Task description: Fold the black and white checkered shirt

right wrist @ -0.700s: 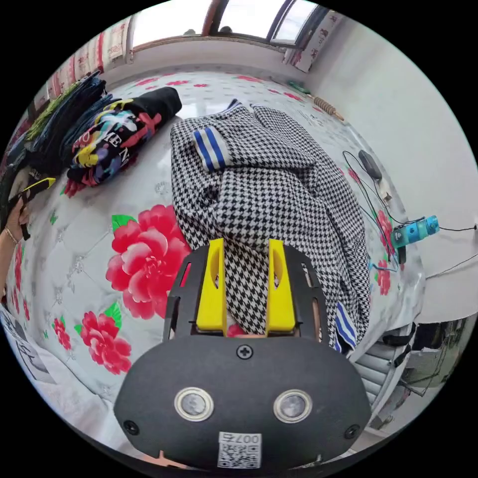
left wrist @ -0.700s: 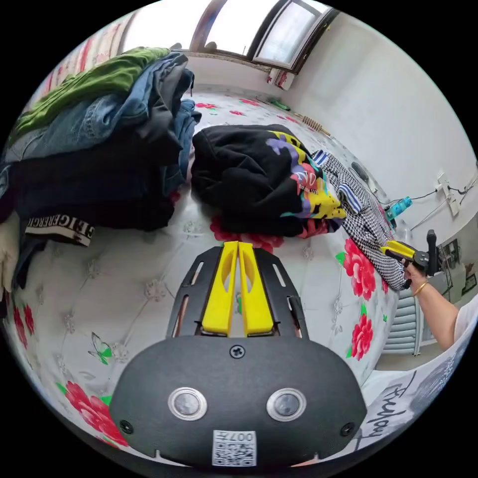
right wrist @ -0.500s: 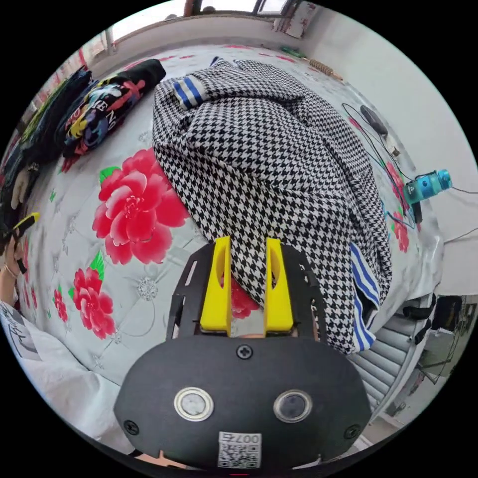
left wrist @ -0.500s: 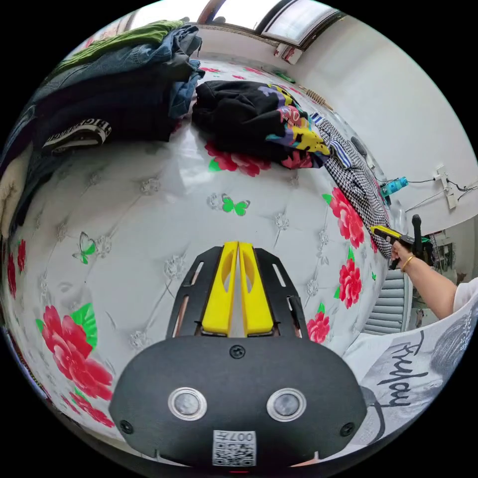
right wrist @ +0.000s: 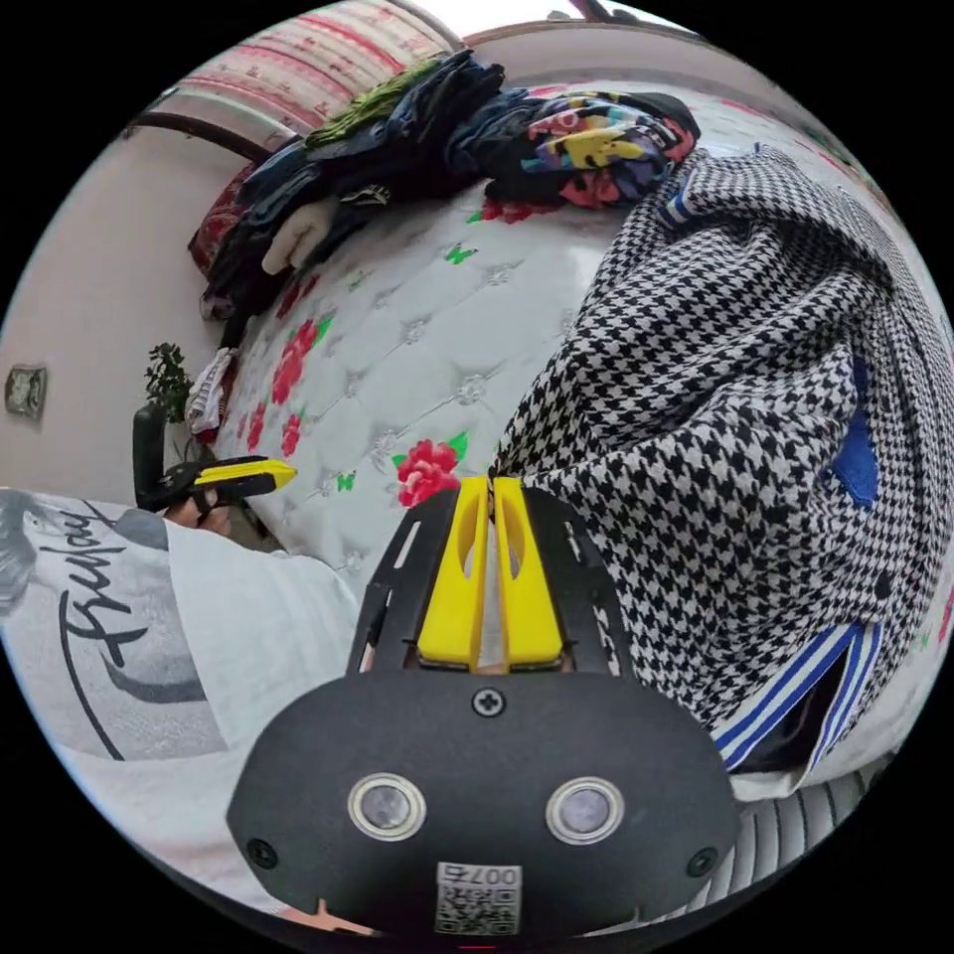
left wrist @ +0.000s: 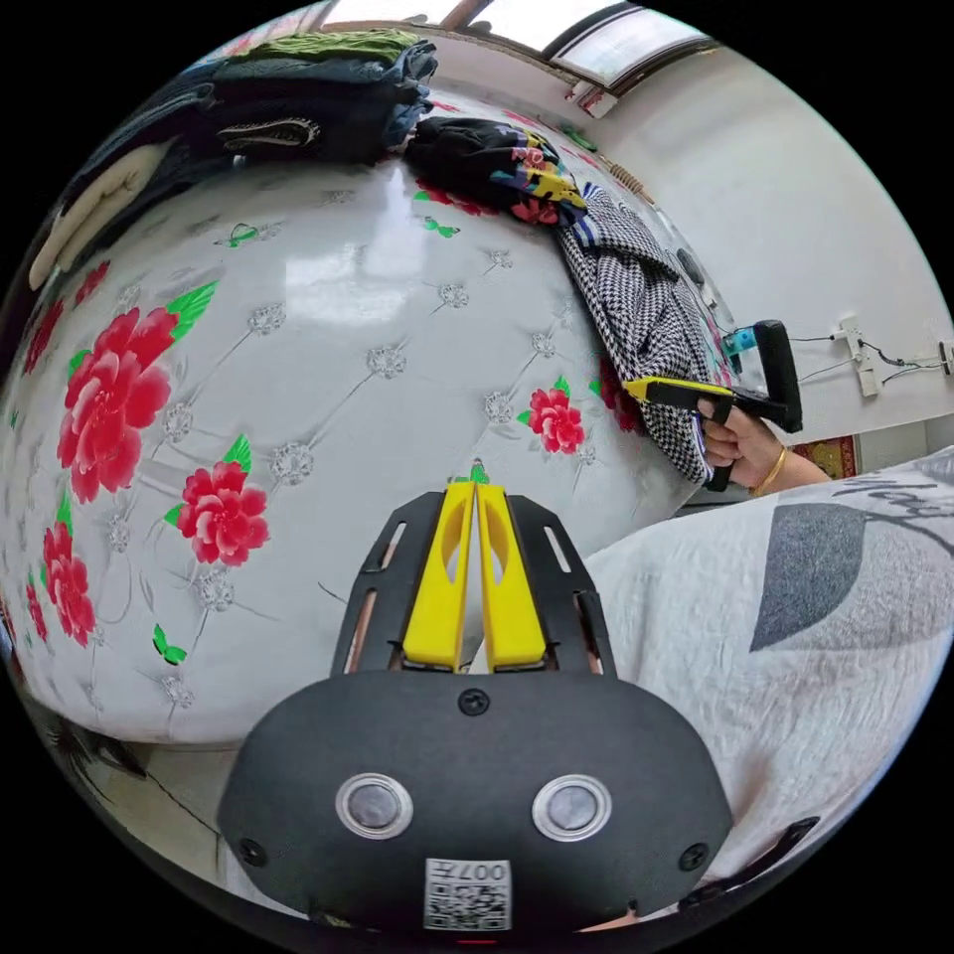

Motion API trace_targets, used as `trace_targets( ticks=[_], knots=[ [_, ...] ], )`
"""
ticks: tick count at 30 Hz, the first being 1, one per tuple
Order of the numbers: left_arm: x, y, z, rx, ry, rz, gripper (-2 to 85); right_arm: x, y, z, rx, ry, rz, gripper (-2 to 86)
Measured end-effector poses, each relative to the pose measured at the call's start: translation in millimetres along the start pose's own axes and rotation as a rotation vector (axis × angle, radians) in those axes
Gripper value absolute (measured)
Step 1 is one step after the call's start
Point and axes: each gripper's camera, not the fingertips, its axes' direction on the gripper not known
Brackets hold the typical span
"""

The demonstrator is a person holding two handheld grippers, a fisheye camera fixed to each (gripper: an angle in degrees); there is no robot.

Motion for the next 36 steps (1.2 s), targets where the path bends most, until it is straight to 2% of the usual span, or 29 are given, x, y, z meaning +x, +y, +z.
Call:
trace_targets(
  ticks=[2, 5, 8, 11, 15, 19, 23, 26, 28, 29, 30, 32, 34, 36],
  knots=[
    [-2, 9, -8, 0.04, 0.0, -0.03, -0.9, -46, -21, 15, 0.024, -0.11, -0.087, 0.1],
    [-7, 19, -23, 0.099, 0.008, -0.076, -0.6, -137, -47, 40, -0.029, -0.144, -0.377, 0.8],
    [-9, 33, -35, 0.142, 0.007, -0.103, 0.4, -185, -41, 37, -0.035, -0.023, -0.515, 2.8],
    [-9, 50, -36, 0.169, 0.007, -0.117, 3.1, -170, -11, 12, 0.046, 0.175, -0.542, 6.0],
    [6, 57, -18, 0.132, 0.082, -0.042, 6.7, -103, 28, -22, -0.01, 0.368, -0.476, 8.9],
    [39, 44, 10, 0.06, 0.149, 0.111, 10.3, -105, 54, -39, -0.062, 0.447, -0.659, 10.4],
    [77, 23, 62, -0.07, 0.173, 0.222, 11.9, -129, 54, -12, -0.106, 0.492, -0.848, 11.6],
    [93, 14, 88, -0.136, 0.176, 0.227, 12.1, -132, 41, 40, -0.261, 0.463, -0.901, 10.9],
    [100, 15, 88, -0.113, 0.188, 0.217, 12.2, -120, 27, 84, -0.487, 0.497, -0.855, 9.0],
    [103, 19, 85, -0.097, 0.189, 0.21, 12.2, -118, 23, 90, -0.53, 0.496, -0.829, 8.4],
    [105, 25, 80, -0.081, 0.174, 0.203, 12.2, -117, 12, 84, -0.517, 0.453, -0.776, 7.7],
    [107, 38, 73, -0.064, 0.139, 0.193, 12.2, -124, -6, 37, -0.324, 0.325, -0.67, 7.0],
    [113, 51, 72, -0.062, 0.077, 0.205, 12.3, -136, -26, -50, -0.027, 0.132, -0.534, 6.6],
    [127, 56, 79, -0.083, 0.067, 0.228, 13.4, -151, -32, -102, 0.139, 0.09, -0.519, 6.4]
  ],
)
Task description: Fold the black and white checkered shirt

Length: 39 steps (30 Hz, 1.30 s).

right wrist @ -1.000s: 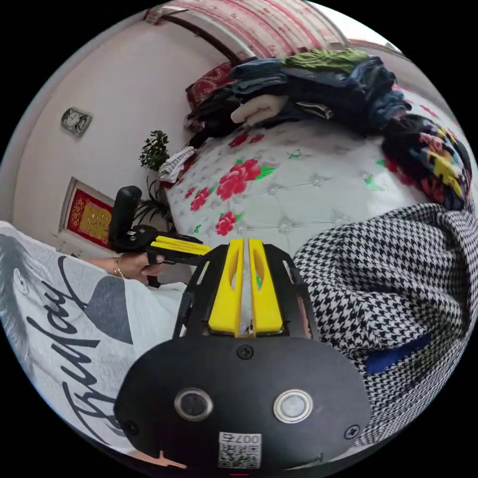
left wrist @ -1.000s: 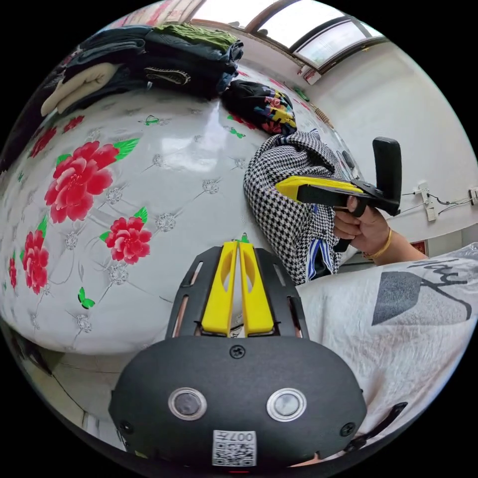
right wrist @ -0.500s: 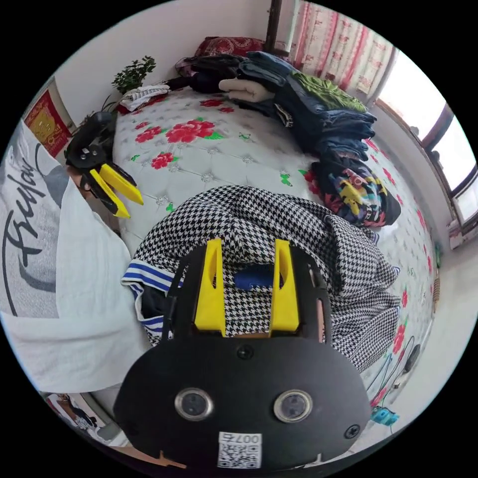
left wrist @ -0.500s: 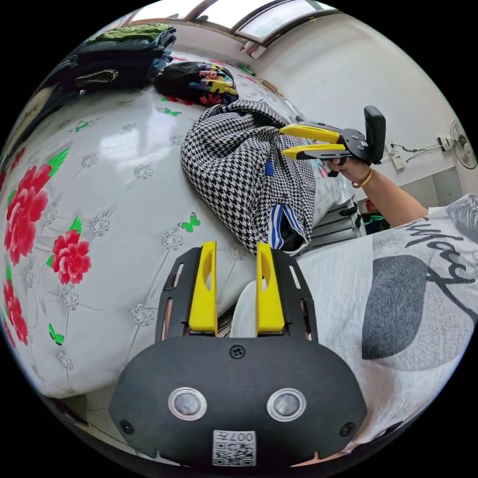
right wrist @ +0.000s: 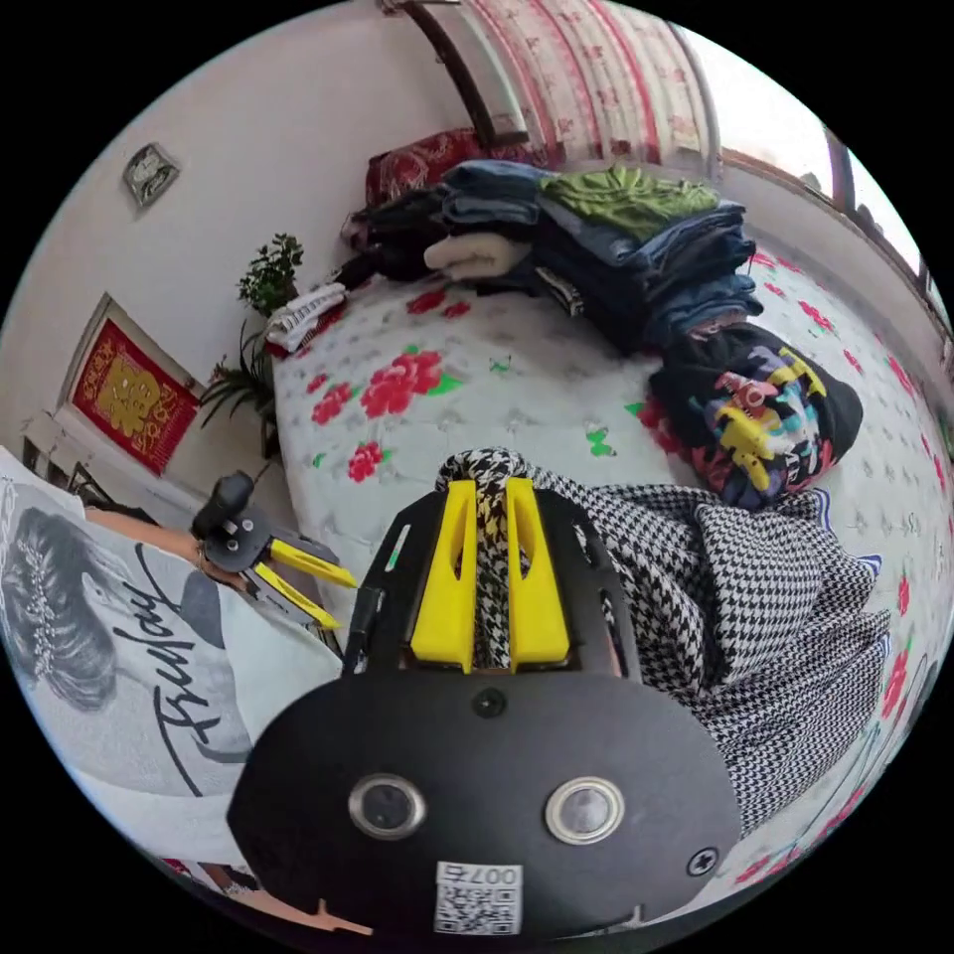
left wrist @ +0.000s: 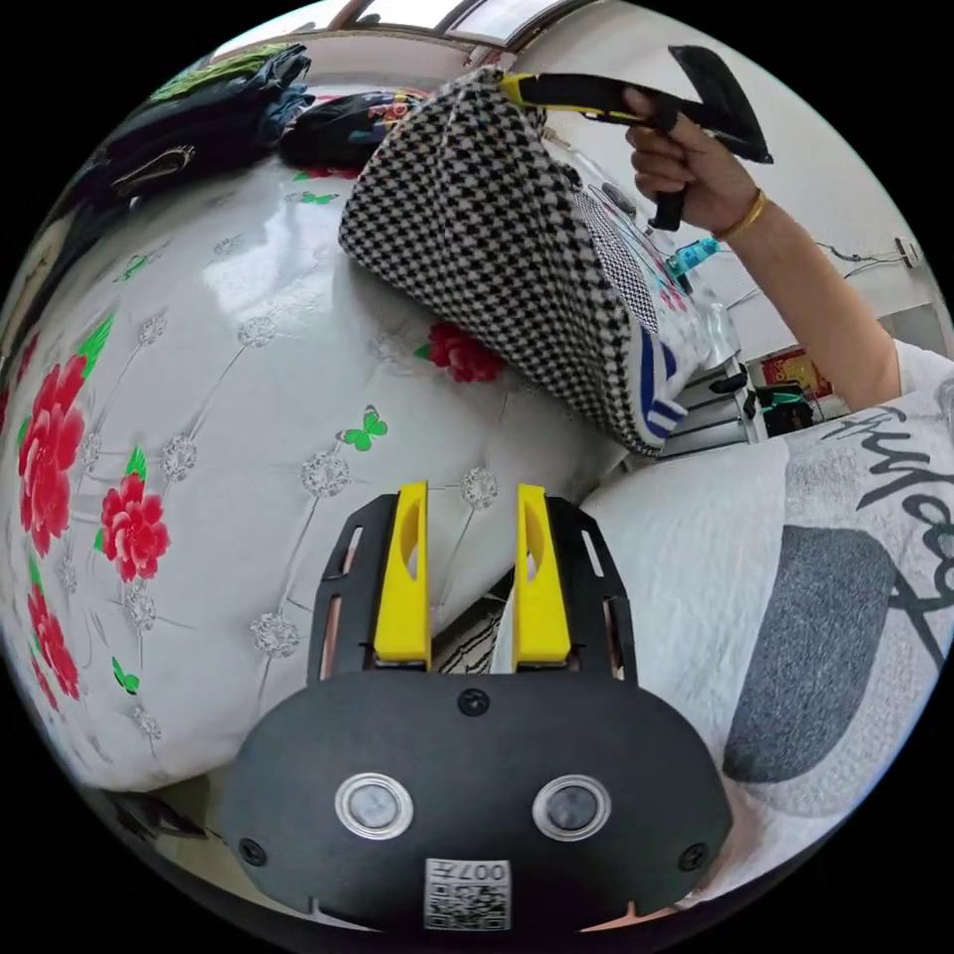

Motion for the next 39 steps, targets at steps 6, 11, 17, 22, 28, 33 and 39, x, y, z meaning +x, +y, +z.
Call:
trace_targets(
  ticks=[6, 11, 17, 22, 28, 33, 39],
  knots=[
    [59, -66, -14, 0.14, 0.152, 0.131, 17.9, -13, -23, -68, 0.152, 0.051, 0.027, 6.8],
    [134, -135, -14, 0.161, 0.228, 0.229, 19.1, -28, -21, -83, 0.145, 0.12, 0.055, 8.0],
    [174, -176, 31, 0.046, 0.078, 0.052, 4.4, -47, 4, -117, 0.241, 0.153, 0.113, 8.8],
    [172, -140, 21, 0.076, 0.086, 0.027, -0.7, -39, 61, -179, 0.388, 0.129, 0.195, 8.9],
    [169, -60, -62, 0.34, 0.034, -0.121, -0.9, -60, 104, -261, 0.52, 0.175, 0.169, 8.2],
    [227, -7, -169, 0.607, -0.125, -0.11, -1.0, -114, 122, -323, 0.665, 0.212, 0.051, 7.1],
    [346, 43, -309, 0.991, -0.402, 0.043, -1.0, -180, 148, -416, 0.925, 0.21, -0.122, 5.9]
  ],
)
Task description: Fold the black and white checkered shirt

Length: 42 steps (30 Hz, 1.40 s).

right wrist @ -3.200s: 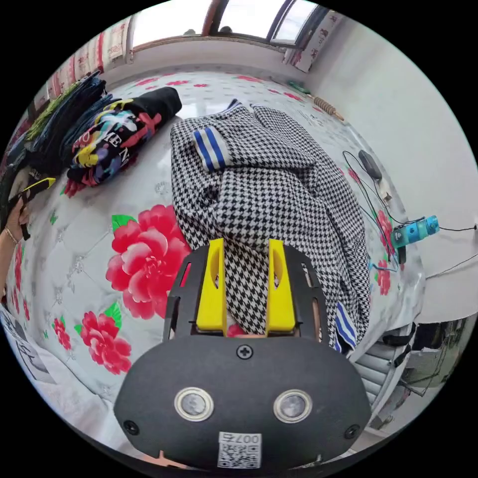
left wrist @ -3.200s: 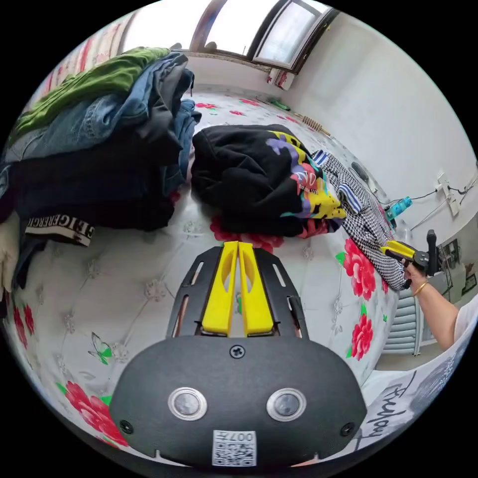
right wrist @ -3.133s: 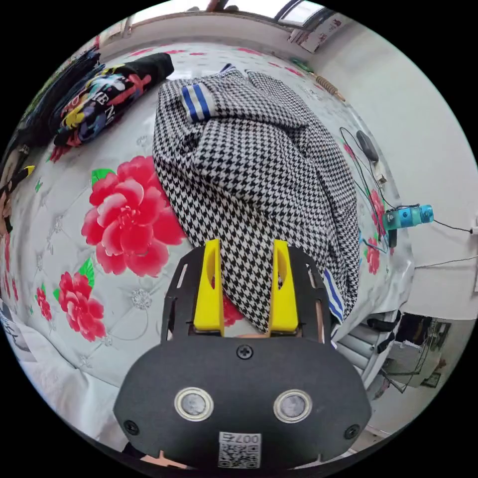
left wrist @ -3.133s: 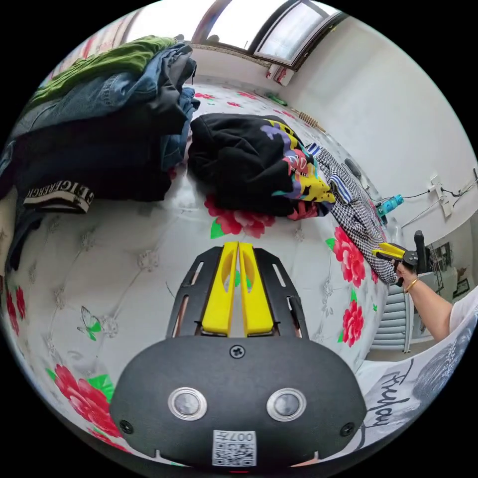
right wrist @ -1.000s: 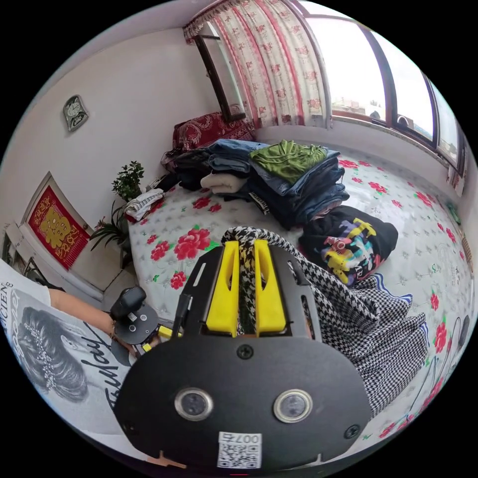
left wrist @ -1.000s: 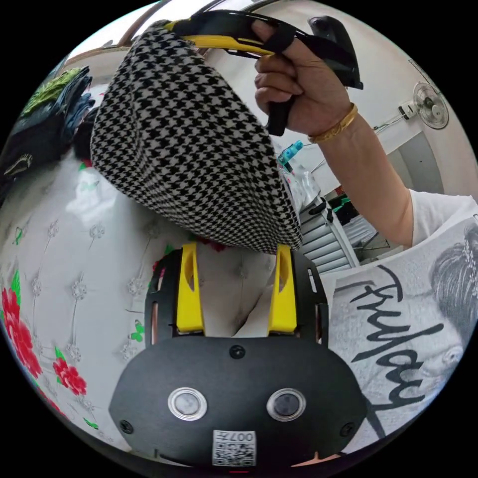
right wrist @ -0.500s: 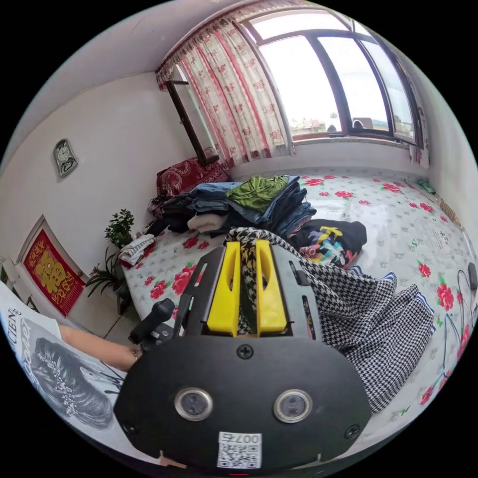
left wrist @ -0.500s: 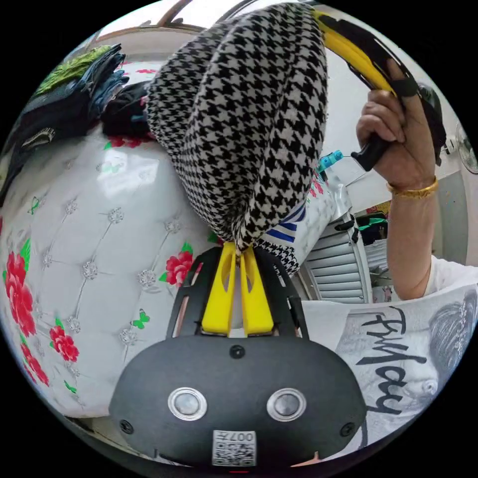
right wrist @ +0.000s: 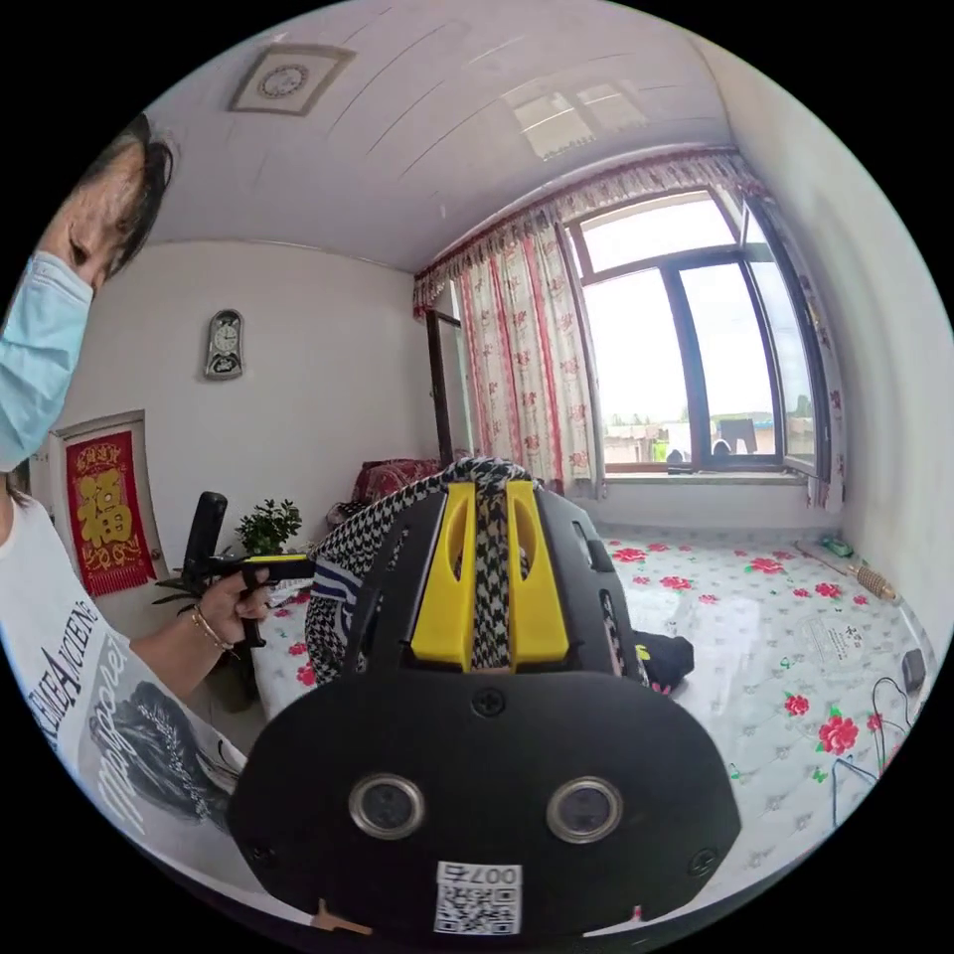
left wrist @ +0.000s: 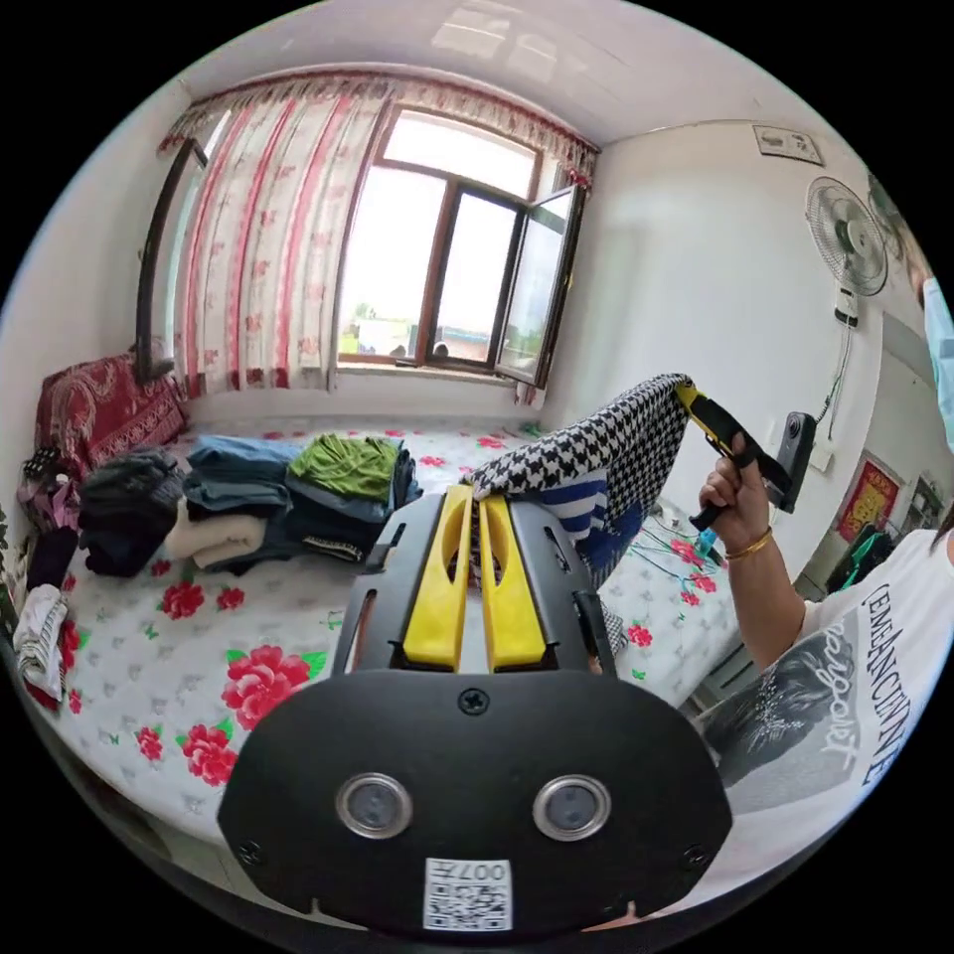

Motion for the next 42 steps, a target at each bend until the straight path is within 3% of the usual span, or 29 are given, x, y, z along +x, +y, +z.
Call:
trace_targets(
  ticks=[6, 9, 13, 16, 19, 21, 22, 24, 25, 28, 30, 36, 40, 42],
  knots=[
    [84, -60, -128, 0.357, -0.125, 0.231, -1.0, -47, -52, -65, 0.281, -0.05, -0.123, 5.2],
    [113, -84, -163, 0.442, -0.166, 0.329, -0.9, -54, -76, -72, 0.354, -0.071, -0.157, 5.0],
    [123, -124, -165, 0.43, -0.225, 0.411, -0.7, -47, -109, -43, 0.327, -0.014, -0.192, 4.7],
    [105, -169, -104, 0.291, -0.292, 0.46, 0.0, -31, -119, 26, 0.153, 0.173, -0.227, 4.7],
    [30, -197, 31, -0.071, -0.281, 0.381, 5.1, 25, -83, 139, -0.147, 0.247, -0.154, 4.8],
    [-59, -161, 138, -0.431, -0.286, 0.185, 6.8, 77, -29, 206, -0.385, 0.245, -0.036, 4.9],
    [-79, -144, 155, -0.503, -0.317, 0.142, 6.6, 111, 23, 239, -0.54, 0.225, 0.031, 5.1],
    [-124, -55, 174, -0.559, -0.536, 0.107, 2.5, 152, 112, 265, -0.737, 0.16, 0.167, 5.4],
    [-130, -30, 174, -0.568, -0.551, 0.105, 2.8, 172, 171, 270, -0.836, 0.094, 0.282, 5.6],
    [-145, 91, 176, -0.674, -0.439, 0.056, 4.8, 185, 282, 260, -0.922, 0.02, 0.509, 6.5],
    [-142, 166, 175, -0.793, -0.308, -0.027, 6.9, 176, 315, 263, -0.933, 0.026, 0.543, 7.0],
    [-124, 207, 186, -0.829, -0.333, 0.115, 7.9, 141, 325, 358, -1.017, 0.067, 0.32, 9.0],
    [-164, 200, 228, -0.97, -0.319, 0.135, 6.5, 133, 383, 447, -1.273, 0.042, 0.27, 9.7],
    [-203, 188, 246, -1.048, -0.209, 0.063, 1.6, 134, 417, 468, -1.38, 0.072, 0.285, 9.7]
  ],
)
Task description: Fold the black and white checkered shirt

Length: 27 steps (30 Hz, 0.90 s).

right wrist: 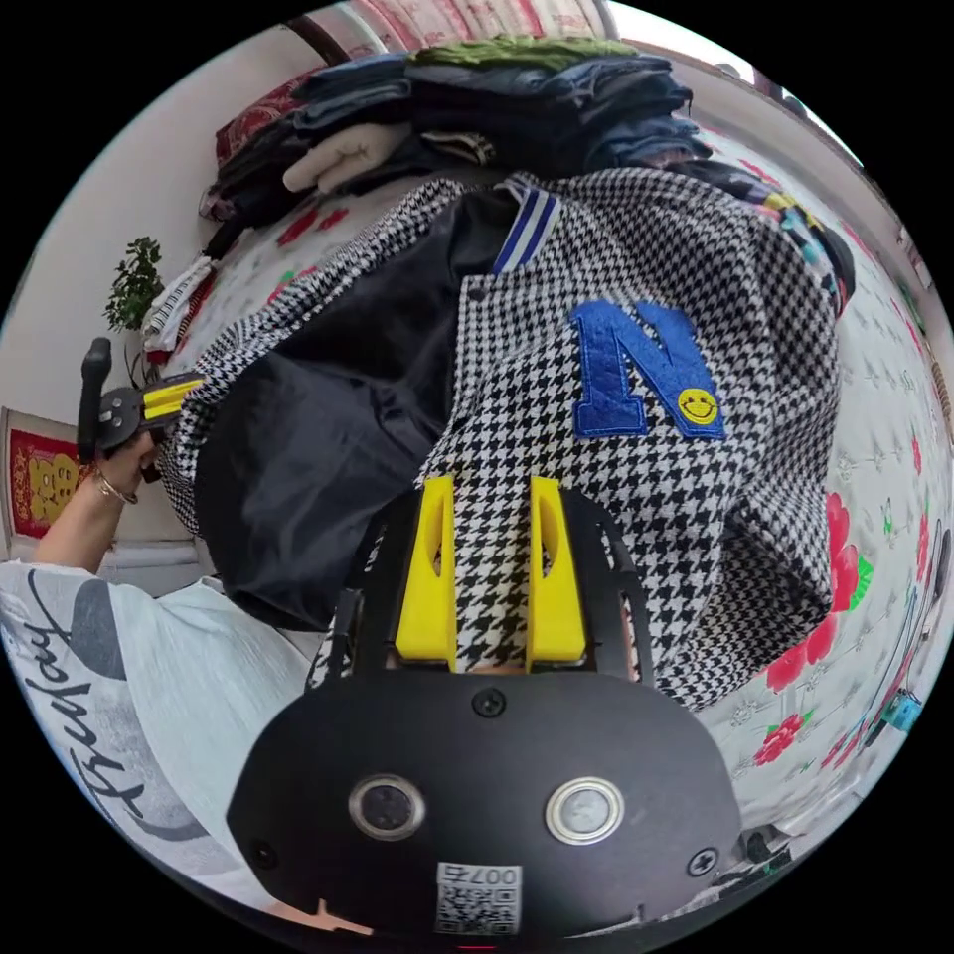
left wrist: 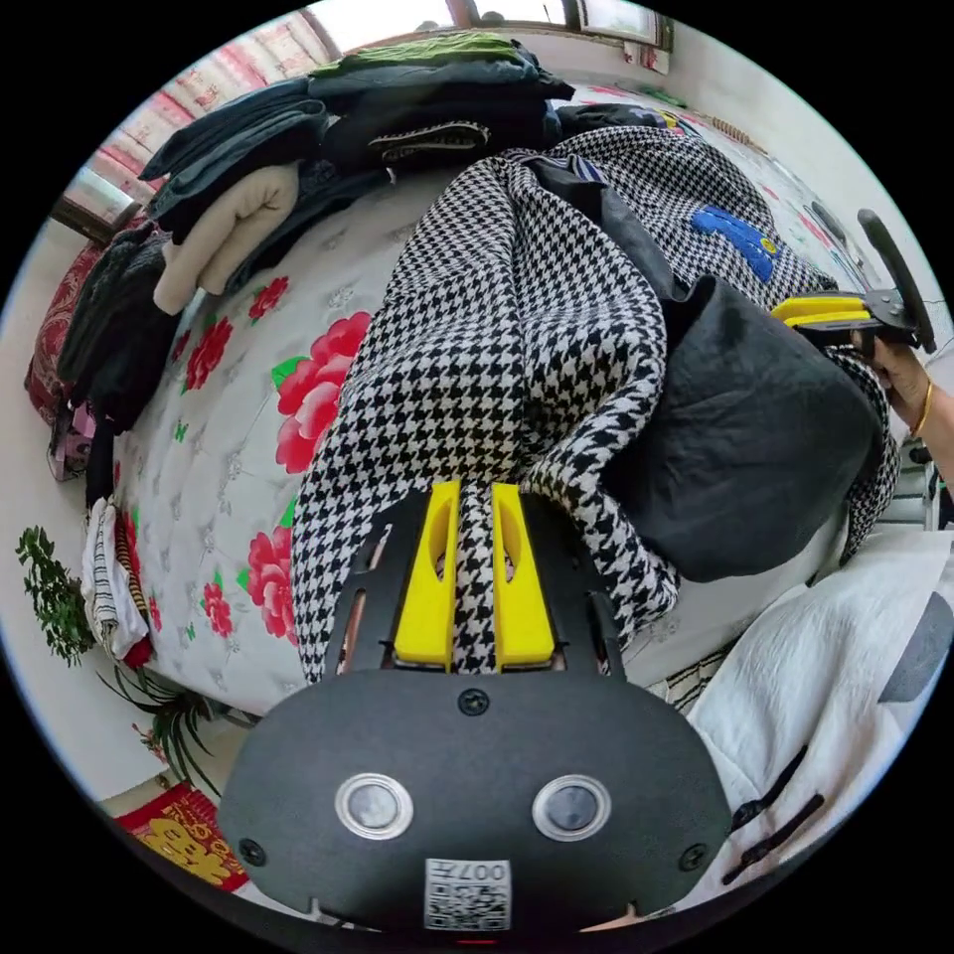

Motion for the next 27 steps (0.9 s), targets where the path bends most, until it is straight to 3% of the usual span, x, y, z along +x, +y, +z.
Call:
trace_targets(
  ticks=[2, 6, 9, 13, 15, 17, 20, 24, 27],
  knots=[
    [-35, -9, -14, 0.013, 0.119, -0.023, 0.3, -4, 0, 0, 0.081, 0.045, -0.014, 9.6],
    [-127, 6, -85, 0.247, 0.374, -0.044, -0.6, 8, -12, -2, 0.065, 0.027, 0.006, 9.0],
    [-214, 22, -130, 0.395, 0.442, -0.143, -0.8, 20, -21, -6, 0.052, 0.001, 0.06, 8.3],
    [-337, 24, -164, 0.494, 0.273, -0.374, -0.8, 29, -37, -29, 0.098, -0.062, 0.151, 8.2],
    [-415, 27, -153, 0.507, 0.031, -0.721, -0.6, 25, -38, -46, 0.158, -0.074, 0.145, 8.3],
    [-457, 28, -130, 0.414, -0.007, -0.934, 0.0, 24, -34, -65, 0.2, -0.09, 0.151, 8.4],
    [-439, 13, -115, 0.491, 0.127, -0.807, 2.6, 35, -10, -101, 0.293, 0.012, 0.222, 8.5],
    [-322, 1, -74, 0.357, 0.165, -0.487, 4.2, 98, 48, -121, 0.311, 0.168, 0.463, 9.6],
    [-253, 34, -53, 0.275, 0.196, -0.417, 4.0, 149, 87, -115, 0.264, 0.222, 0.622, 10.1]
  ],
)
